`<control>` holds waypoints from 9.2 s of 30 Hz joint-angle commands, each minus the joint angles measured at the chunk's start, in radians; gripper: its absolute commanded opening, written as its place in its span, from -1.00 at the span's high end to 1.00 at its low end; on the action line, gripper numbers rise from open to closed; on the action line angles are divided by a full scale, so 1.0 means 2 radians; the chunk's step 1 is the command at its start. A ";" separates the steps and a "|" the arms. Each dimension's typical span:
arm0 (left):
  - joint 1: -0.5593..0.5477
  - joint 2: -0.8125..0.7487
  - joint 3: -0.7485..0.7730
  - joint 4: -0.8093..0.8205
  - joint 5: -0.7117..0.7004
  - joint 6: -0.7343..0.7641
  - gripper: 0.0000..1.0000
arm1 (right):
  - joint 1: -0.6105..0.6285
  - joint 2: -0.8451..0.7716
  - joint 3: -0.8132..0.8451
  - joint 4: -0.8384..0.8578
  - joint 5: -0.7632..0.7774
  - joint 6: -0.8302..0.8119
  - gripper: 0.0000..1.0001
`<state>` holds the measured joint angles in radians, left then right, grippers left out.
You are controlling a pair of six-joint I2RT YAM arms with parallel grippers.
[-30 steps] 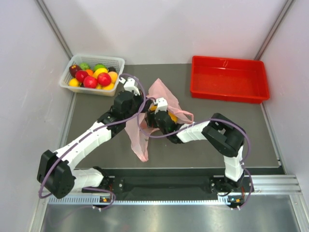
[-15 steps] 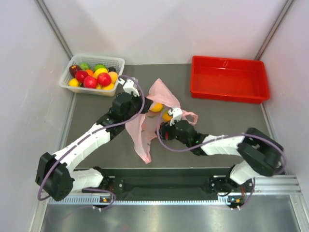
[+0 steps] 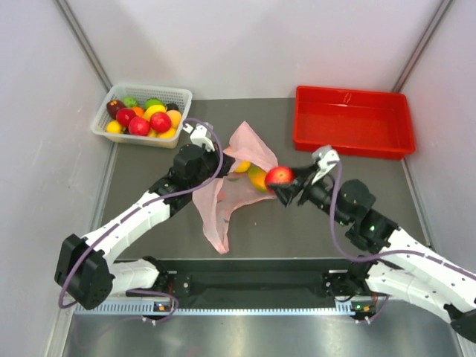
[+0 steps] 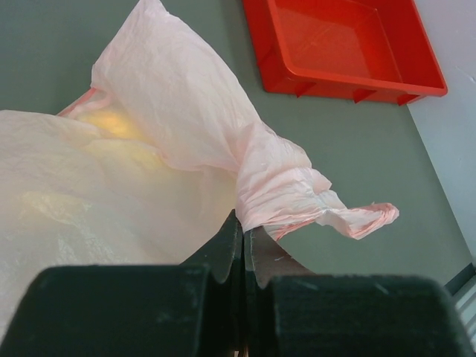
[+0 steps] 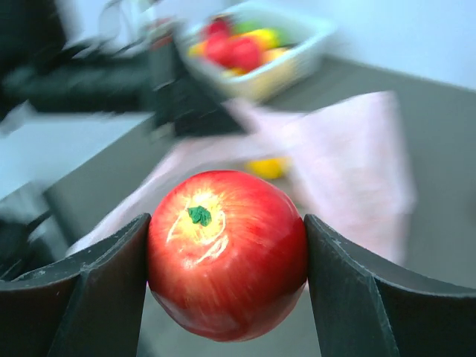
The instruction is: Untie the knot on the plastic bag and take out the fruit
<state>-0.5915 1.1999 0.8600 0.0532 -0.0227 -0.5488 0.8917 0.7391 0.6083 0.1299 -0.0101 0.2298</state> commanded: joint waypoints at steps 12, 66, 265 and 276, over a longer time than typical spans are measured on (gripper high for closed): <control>0.002 -0.007 0.005 0.028 0.030 -0.001 1.00 | -0.275 0.351 0.249 0.006 0.212 0.000 1.00; 0.002 0.004 0.005 0.058 0.054 -0.017 1.00 | -0.025 -0.047 -0.036 -0.084 -0.081 -0.025 -0.96; -0.043 -0.036 0.085 -0.072 0.109 -0.068 1.00 | 0.025 0.558 0.122 0.317 0.257 -0.010 -0.95; -0.043 -0.042 0.023 -0.079 0.059 -0.045 1.00 | -0.004 0.629 0.206 0.257 0.200 -0.007 -0.99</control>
<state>-0.6621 1.1522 0.9268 -0.1364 0.0914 -0.6628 0.9112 1.9537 0.9459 0.7197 0.4294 0.2192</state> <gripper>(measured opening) 0.012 0.994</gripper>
